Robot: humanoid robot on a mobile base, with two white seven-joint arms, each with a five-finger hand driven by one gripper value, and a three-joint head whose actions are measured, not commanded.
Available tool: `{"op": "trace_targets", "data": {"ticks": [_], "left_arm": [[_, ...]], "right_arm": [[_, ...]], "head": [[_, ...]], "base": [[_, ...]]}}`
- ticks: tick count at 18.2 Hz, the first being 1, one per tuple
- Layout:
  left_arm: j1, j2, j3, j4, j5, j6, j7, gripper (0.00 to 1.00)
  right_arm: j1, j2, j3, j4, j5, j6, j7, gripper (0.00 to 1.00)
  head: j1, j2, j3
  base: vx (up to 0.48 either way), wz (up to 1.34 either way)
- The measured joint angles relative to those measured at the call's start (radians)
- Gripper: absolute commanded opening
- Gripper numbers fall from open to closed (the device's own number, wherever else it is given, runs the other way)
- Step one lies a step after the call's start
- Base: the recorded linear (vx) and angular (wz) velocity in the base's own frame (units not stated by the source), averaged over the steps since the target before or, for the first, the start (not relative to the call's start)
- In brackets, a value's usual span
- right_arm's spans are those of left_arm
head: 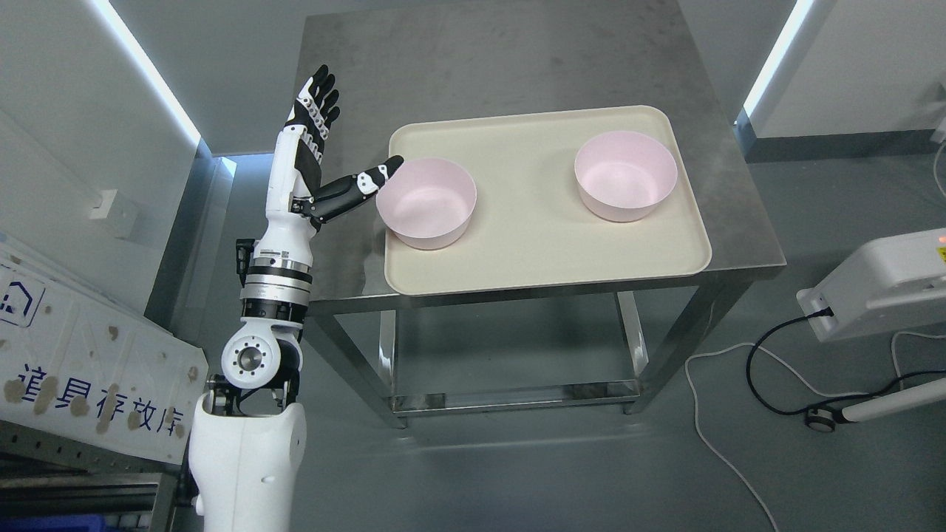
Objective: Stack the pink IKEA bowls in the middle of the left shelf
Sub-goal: 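Reach the left hand to the rim of the nearer pink bowl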
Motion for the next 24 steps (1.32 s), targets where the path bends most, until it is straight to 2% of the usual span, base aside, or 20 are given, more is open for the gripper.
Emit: {"op": "trace_targets", "data": {"ticks": [12,19,24], "left_arm": [[-0.033,0.006,0.006,0.003,0.000,-0.002,-0.027,1.00],[-0.142,0.158,-0.013,0.040,0.000,0.189,-0.335,0.99],[-0.225,0.228,-0.051,0.059,-0.001,0.339,-0.421,0.98]], "right_arm": [[0.000,0.000,0.000,0.000,0.000,0.000,0.000,1.00],[0.000,0.000,0.000,0.000,0.000,0.000,0.000,1.00],[0.000,0.000,0.000,0.000,0.000,0.000,0.000,1.00]], "head": [[0.0000,0.000,0.000],[0.0000,0.000,0.000],[0.0000,0.000,0.000]], "base": [[0.000,0.00],[0.000,0.00],[0.000,0.00]]}}
